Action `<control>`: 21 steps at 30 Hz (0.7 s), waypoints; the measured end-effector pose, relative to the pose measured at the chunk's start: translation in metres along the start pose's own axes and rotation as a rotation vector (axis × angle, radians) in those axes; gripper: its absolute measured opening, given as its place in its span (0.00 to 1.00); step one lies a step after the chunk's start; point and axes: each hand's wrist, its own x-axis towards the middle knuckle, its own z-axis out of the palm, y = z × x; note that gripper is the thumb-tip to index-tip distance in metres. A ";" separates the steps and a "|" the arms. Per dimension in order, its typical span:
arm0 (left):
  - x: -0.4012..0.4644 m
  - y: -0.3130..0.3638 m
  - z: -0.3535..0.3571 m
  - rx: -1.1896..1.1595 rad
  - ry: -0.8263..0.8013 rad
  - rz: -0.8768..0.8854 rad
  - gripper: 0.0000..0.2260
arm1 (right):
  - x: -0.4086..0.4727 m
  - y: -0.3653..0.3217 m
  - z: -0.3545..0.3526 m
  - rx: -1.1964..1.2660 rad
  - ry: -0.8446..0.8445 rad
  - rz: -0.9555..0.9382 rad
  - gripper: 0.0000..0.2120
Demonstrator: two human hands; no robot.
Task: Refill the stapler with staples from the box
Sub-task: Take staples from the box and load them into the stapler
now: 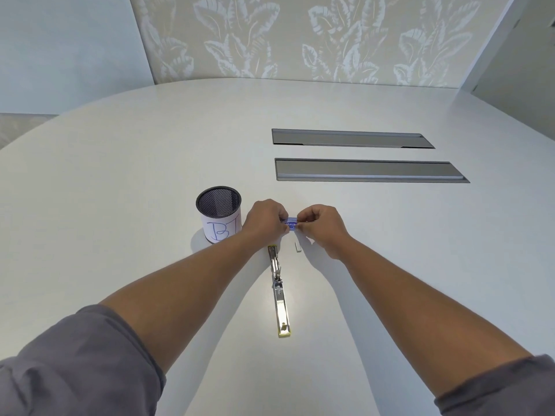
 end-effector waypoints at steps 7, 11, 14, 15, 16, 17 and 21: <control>0.001 0.001 0.001 0.029 -0.005 0.029 0.07 | -0.002 0.002 0.003 0.043 0.027 0.017 0.10; 0.001 0.000 0.002 -0.003 0.003 0.024 0.08 | -0.002 0.003 0.003 0.057 0.025 0.021 0.09; 0.000 -0.002 0.001 -0.034 -0.005 0.015 0.08 | -0.003 0.004 0.004 0.072 0.026 0.025 0.08; 0.000 -0.003 0.001 -0.044 -0.006 0.012 0.09 | -0.003 0.004 0.003 0.074 0.029 0.028 0.08; 0.000 -0.004 0.001 -0.053 -0.004 0.008 0.10 | -0.004 0.004 0.003 0.076 0.032 0.029 0.08; -0.001 -0.004 0.002 -0.064 0.000 0.001 0.11 | -0.004 0.004 0.003 0.078 0.034 0.029 0.08; -0.004 -0.005 0.002 -0.123 0.014 -0.033 0.19 | -0.009 0.004 0.004 0.089 0.042 0.031 0.08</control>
